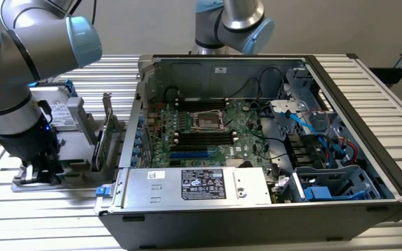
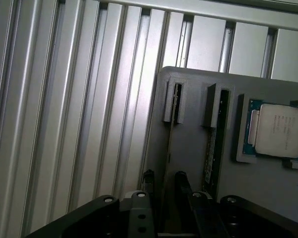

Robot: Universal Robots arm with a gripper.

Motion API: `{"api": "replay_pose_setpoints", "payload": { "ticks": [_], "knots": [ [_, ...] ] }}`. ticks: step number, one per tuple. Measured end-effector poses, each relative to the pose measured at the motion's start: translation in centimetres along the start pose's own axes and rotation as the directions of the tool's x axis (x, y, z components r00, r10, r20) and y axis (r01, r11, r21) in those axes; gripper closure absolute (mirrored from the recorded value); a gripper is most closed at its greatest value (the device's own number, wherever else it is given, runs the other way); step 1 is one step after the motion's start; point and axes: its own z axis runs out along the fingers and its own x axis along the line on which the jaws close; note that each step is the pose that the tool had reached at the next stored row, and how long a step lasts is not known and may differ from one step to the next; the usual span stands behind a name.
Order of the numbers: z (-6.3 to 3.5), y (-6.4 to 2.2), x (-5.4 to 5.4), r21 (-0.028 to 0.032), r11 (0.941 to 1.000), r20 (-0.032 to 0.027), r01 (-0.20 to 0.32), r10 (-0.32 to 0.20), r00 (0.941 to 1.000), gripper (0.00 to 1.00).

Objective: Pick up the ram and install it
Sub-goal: 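Pick up the ram and move it above insertion slot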

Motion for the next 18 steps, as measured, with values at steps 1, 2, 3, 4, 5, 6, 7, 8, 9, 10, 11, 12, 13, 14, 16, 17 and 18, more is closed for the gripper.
{"api": "replay_pose_setpoints", "payload": {
  "ticks": [1,2,3,4,5,6,7,8,9,10,11,12,13,14,16,17,18],
  "knots": [
    [0.00,0.00,0.00,0.0000,1.0000,0.0000,0.000,0.000,1.0000,0.67],
    [0.00,0.00,0.00,-0.0001,1.0000,0.0000,-0.001,0.001,1.0000,0.62],
    [0.01,0.00,0.00,0.0000,1.0000,0.0001,-0.002,0.002,1.0000,0.56],
    [0.02,0.00,0.00,0.0000,1.0000,0.0001,-0.002,0.002,1.0000,0.49],
    [0.02,0.00,0.00,-0.0001,1.0000,0.0001,-0.003,0.003,1.0000,0.49],
    [0.03,0.00,0.00,0.0000,1.0000,0.0003,-0.004,0.004,1.0000,0.49],
    [0.03,0.00,0.00,0.0000,1.0000,0.0003,-0.004,0.004,1.0000,0.43],
    [0.04,0.00,0.00,0.0000,1.0000,0.0004,-0.006,0.006,1.0000,0.43],
    [0.05,0.00,0.00,0.0000,1.0000,0.0004,-0.007,0.007,1.0000,0.43],
    [0.07,0.00,0.00,-0.0001,1.0000,0.0005,-0.008,0.008,1.0000,0.43],
    [0.08,0.00,0.00,-0.0001,1.0000,0.0006,-0.009,0.009,1.0000,0.43],
    [0.10,-0.01,0.00,-0.0001,1.0000,0.0006,-0.010,0.010,1.0000,0.45],
    [0.12,-0.01,0.00,-0.0001,0.9999,0.0007,-0.011,0.011,0.9999,0.52],
    [0.14,-0.01,0.00,0.0000,0.9999,0.0008,-0.012,0.012,0.9999,0.52],
    [0.19,-0.01,0.00,-0.0001,0.9999,0.0010,-0.014,0.014,0.9999,0.64],
    [0.21,-0.01,0.00,-0.0001,0.9999,0.0010,-0.015,0.015,0.9999,0.70],
    [0.23,-0.01,0.00,-0.0001,0.9999,0.0011,-0.016,0.016,0.9999,0.70]
  ]
}}
